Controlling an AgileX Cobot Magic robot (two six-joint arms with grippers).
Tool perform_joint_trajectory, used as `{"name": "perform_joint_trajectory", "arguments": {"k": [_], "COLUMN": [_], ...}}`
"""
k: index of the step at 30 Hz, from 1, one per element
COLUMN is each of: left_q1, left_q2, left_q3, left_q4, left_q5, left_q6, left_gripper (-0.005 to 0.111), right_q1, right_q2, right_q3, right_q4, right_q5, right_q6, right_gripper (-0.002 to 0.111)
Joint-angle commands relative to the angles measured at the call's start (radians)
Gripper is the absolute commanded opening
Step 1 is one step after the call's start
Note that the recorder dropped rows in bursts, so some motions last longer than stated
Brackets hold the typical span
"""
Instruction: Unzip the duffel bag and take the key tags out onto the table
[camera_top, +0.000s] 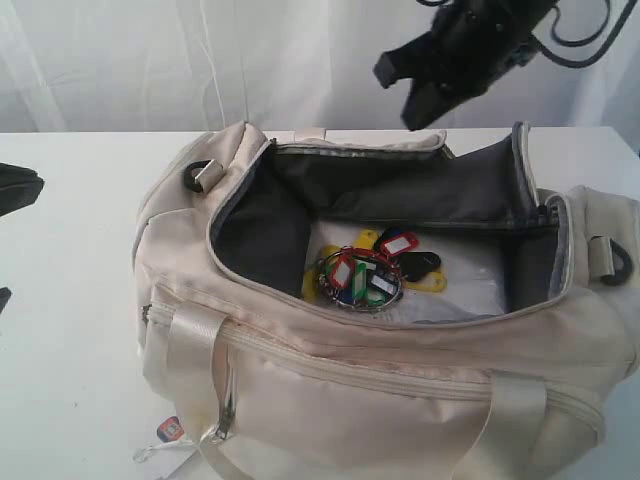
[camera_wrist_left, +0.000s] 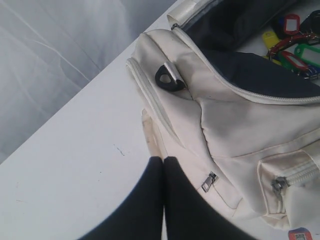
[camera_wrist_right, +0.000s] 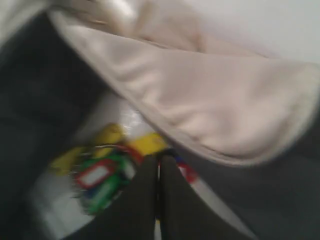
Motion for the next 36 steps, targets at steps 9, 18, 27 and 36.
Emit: {"name": "perform_joint_trajectory", "arguments": {"k": [9, 18, 27, 36], "left_q1": [-0.006, -0.006, -0.006, -0.006], "left_q2": [-0.007, -0.007, -0.007, -0.007], "left_q3": [0.005, 0.005, 0.005, 0.005], "left_q4": [-0.011, -0.011, -0.015, -0.017], "left_q5": [-0.005, -0.005, -0.005, -0.005], "left_q6": [-0.01, -0.01, -0.01, -0.01], "left_gripper": [0.0, 0.0, 0.0, 0.0], "right_q1": [0.12, 0.12, 0.12, 0.12], "right_q2": [0.068, 0.187, 0.242, 0.19], "right_q3": [0.052, 0.052, 0.052, 0.044], "right_q4": [0.062, -0.269, -0.246, -0.247], "right_q5": [0.008, -0.279, -0.829, -0.887], "right_q6": [-0.101, 0.052, 0.144, 0.144], "right_gripper": [0.0, 0.0, 0.0, 0.0]}}
